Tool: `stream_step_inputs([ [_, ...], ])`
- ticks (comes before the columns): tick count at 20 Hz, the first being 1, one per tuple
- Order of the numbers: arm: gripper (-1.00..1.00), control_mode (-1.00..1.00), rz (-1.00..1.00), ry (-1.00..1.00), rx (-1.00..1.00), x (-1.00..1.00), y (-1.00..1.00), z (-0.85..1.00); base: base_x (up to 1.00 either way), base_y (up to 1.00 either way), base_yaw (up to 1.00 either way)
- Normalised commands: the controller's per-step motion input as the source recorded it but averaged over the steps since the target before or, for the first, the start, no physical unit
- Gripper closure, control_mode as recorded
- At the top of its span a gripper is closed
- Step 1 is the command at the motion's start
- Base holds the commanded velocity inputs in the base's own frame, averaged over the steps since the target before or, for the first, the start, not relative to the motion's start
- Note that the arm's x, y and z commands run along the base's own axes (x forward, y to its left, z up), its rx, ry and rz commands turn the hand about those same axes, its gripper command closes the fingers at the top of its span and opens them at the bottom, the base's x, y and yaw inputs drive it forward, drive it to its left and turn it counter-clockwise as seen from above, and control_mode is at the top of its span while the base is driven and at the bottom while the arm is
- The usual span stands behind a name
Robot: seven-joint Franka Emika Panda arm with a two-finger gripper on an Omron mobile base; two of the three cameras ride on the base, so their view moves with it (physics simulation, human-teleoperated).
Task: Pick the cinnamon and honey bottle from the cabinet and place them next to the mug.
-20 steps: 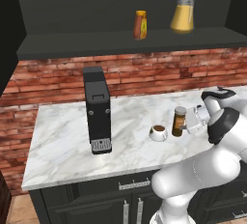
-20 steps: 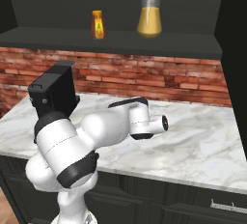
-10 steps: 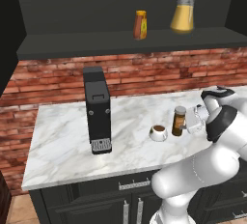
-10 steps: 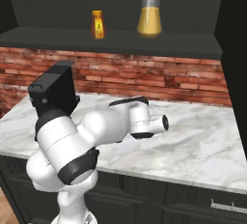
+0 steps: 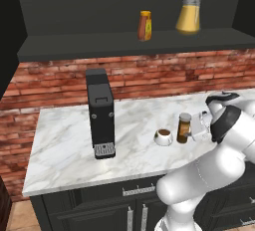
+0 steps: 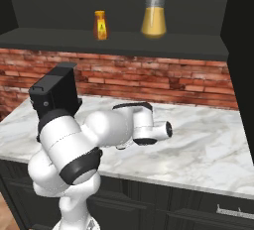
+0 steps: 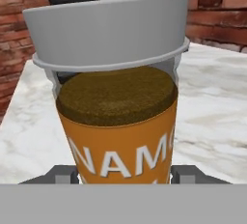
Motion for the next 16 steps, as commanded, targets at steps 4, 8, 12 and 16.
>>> stream_step_inputs([
  [4,1.0,-1.0,0.0,0.0,0.0,0.0,0.0,-0.18,0.0,0.0,0.0],
  [8,1.0,-1.0,0.0,0.0,0.0,0.0,0.0,-0.18,0.0,0.0,0.0],
  [12,1.0,-1.0,0.0,0.0,0.0,0.0,0.0,-0.11,0.0,0.0,0.0],
  [16,1.0,-1.0,0.0,0.0,0.0,0.06,-0.01,-0.01,0.0,0.0,0.0],
])
